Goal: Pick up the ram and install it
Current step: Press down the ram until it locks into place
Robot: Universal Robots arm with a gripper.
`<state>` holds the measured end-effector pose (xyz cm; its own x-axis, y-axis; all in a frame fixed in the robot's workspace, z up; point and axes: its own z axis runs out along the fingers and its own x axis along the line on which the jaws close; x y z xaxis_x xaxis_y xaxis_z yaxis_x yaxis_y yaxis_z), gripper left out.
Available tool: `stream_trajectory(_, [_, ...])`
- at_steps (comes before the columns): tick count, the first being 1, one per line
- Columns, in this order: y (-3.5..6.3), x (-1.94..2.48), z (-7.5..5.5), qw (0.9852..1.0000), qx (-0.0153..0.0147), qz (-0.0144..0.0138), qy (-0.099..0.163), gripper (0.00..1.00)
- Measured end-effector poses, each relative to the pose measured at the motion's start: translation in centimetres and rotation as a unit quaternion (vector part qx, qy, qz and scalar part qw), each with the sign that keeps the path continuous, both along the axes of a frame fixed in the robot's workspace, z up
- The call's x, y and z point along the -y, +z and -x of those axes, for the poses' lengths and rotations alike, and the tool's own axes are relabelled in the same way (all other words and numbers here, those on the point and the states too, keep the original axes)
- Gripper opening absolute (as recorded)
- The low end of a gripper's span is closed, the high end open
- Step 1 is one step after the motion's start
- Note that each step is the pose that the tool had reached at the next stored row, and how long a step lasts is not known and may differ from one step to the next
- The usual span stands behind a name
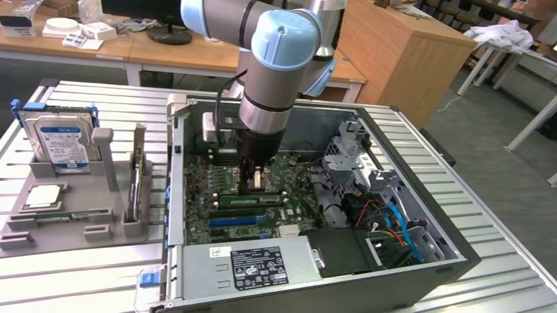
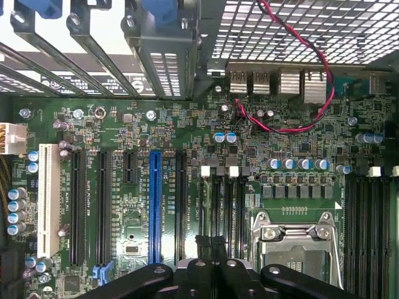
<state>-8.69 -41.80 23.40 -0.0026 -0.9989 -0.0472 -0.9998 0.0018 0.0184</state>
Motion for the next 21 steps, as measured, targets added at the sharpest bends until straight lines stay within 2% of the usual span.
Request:
stream_trajectory(6, [-0.4, 0.01, 0.01, 1.0, -0.0002, 0.0003, 0.0, 0.11])
stream_trajectory(21, [-0.56, 0.01, 0.0, 1.0, -0.0001, 0.0002, 0.0, 0.11])
